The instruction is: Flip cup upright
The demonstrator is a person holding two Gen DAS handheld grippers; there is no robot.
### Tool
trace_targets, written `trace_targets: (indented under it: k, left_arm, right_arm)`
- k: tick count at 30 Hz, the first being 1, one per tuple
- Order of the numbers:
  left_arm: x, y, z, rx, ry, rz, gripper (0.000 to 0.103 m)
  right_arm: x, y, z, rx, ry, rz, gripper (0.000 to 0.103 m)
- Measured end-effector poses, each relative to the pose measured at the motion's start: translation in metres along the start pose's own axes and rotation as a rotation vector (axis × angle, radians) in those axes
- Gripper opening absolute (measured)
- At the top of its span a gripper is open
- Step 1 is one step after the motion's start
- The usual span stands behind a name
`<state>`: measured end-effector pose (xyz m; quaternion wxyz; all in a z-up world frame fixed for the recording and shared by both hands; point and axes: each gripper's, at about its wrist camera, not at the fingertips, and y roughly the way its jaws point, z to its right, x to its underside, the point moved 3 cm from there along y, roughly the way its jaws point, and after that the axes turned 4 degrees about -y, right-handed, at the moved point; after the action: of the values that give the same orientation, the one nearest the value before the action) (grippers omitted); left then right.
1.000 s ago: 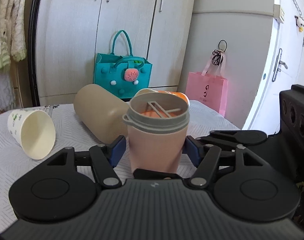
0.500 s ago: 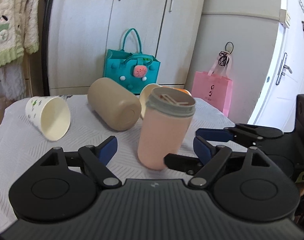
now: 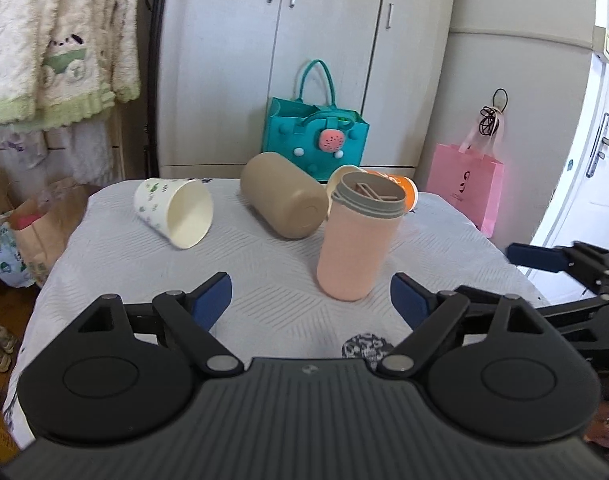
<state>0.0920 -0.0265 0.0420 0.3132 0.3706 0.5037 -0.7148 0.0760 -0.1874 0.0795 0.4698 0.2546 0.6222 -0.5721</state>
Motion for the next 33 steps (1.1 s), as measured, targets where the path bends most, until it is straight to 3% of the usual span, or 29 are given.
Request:
trace_targets:
  k: [9,12,26,28,33]
  left_arm:
    - [0.009,-0.029,-0.006,-0.044,-0.013,0.014,0.087]
    - [0.011,-0.046,-0.005,-0.048,-0.014,0.058,0.087]
    - [0.024,-0.084,-0.007,-0.099,0.003,0.12,0.091]
    - [0.026,-0.084,-0.007,-0.105,0.002,0.119,0.093]
    - [0.03,-0.082,-0.005,-0.13,0.011,0.112,0.103]
  right_arm:
    - [0.005,-0.041,-0.008,0.031,-0.006,0.046,0.092]
    - [0.008,-0.051,-0.014,0.03,-0.011,0.05,0.092]
    - [0.021,-0.066,-0.032,0.047,-0.012,0.069,0.093]
    - [0.022,-0.066,-0.035,0.068,-0.013,0.074,0.102]
    - [0.027,-0.065,-0.041,0.095,-0.012,0.095,0.103]
